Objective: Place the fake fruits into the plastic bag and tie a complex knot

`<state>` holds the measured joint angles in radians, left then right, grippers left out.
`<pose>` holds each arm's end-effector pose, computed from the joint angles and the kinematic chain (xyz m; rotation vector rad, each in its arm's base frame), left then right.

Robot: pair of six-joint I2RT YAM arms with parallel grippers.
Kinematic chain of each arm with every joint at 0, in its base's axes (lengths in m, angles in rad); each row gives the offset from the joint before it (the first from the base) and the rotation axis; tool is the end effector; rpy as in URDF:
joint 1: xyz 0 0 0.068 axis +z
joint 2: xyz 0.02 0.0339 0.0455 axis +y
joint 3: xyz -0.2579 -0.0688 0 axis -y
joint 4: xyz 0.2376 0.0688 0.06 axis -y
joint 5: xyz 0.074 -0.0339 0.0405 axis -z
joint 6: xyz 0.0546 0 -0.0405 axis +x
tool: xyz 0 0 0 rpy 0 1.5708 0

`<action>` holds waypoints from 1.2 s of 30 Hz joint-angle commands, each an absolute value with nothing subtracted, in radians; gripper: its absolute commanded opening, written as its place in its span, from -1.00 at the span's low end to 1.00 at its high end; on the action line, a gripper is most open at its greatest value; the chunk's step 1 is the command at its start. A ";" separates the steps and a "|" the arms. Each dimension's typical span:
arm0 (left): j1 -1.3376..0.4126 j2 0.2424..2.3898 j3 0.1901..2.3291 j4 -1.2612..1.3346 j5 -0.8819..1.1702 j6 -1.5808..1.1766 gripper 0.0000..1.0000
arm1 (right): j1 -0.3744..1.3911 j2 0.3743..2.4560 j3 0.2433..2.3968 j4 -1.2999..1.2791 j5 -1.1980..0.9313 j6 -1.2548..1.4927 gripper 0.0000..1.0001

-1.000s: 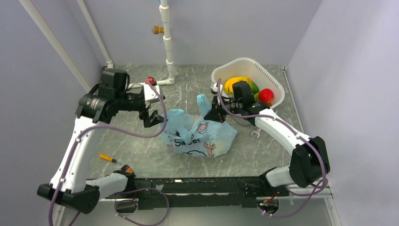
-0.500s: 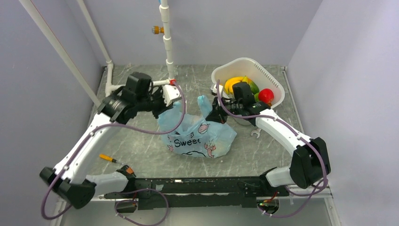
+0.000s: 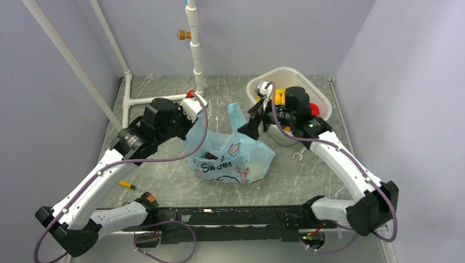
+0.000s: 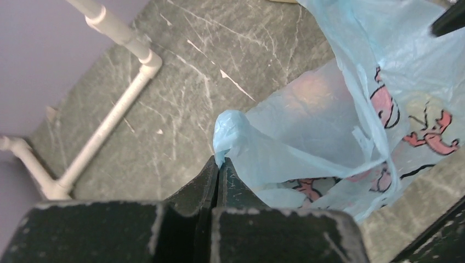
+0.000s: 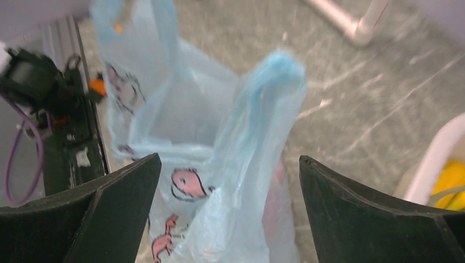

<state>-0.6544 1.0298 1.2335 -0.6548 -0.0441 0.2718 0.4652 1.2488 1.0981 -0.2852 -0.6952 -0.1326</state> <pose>0.1787 -0.1341 0.3854 0.8804 1.8259 -0.1976 0.2412 0.1602 0.3328 -1.0095 1.7395 0.9070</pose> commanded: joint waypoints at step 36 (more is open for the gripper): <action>-0.580 1.100 1.426 -0.721 -0.172 -0.212 -1.00 | 0.992 1.582 1.057 0.326 -0.236 0.079 0.19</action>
